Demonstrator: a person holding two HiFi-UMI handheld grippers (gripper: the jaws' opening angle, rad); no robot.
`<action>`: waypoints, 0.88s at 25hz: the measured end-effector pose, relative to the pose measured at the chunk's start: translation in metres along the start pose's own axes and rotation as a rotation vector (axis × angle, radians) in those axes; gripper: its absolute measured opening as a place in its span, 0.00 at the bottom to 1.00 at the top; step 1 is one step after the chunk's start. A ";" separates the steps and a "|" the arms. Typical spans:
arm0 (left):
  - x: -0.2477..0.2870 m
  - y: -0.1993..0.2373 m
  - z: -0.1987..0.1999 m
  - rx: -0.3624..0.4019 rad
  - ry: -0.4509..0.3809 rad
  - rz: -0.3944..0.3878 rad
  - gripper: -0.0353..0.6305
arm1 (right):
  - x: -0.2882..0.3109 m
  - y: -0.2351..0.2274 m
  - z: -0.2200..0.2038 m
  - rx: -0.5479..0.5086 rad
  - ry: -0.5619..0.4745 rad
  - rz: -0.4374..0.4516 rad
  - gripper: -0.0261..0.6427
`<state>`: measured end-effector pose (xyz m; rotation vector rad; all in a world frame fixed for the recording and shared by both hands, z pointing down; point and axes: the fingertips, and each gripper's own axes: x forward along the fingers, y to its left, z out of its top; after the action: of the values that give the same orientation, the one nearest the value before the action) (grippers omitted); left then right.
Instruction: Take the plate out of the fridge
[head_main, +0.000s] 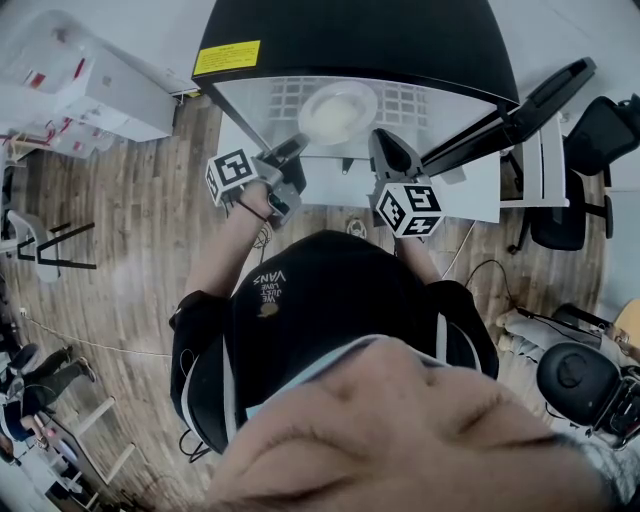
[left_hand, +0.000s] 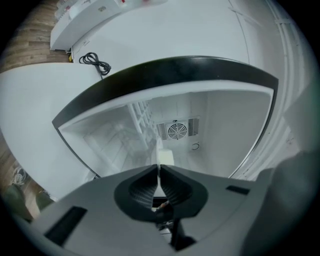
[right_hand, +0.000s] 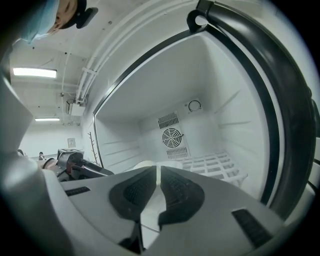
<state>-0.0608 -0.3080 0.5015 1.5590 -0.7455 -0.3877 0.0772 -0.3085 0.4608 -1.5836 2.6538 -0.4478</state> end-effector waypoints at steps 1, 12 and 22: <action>-0.001 0.000 0.000 -0.003 0.000 -0.001 0.09 | 0.001 0.000 -0.002 0.003 0.004 0.001 0.06; -0.002 0.004 -0.005 -0.023 0.005 -0.012 0.09 | 0.013 -0.008 -0.016 0.115 0.032 0.006 0.20; -0.001 0.005 -0.006 -0.023 0.005 -0.010 0.10 | 0.028 -0.012 -0.028 0.522 0.057 0.089 0.28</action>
<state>-0.0590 -0.3024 0.5072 1.5423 -0.7275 -0.3983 0.0693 -0.3316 0.4942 -1.2992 2.3508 -1.0843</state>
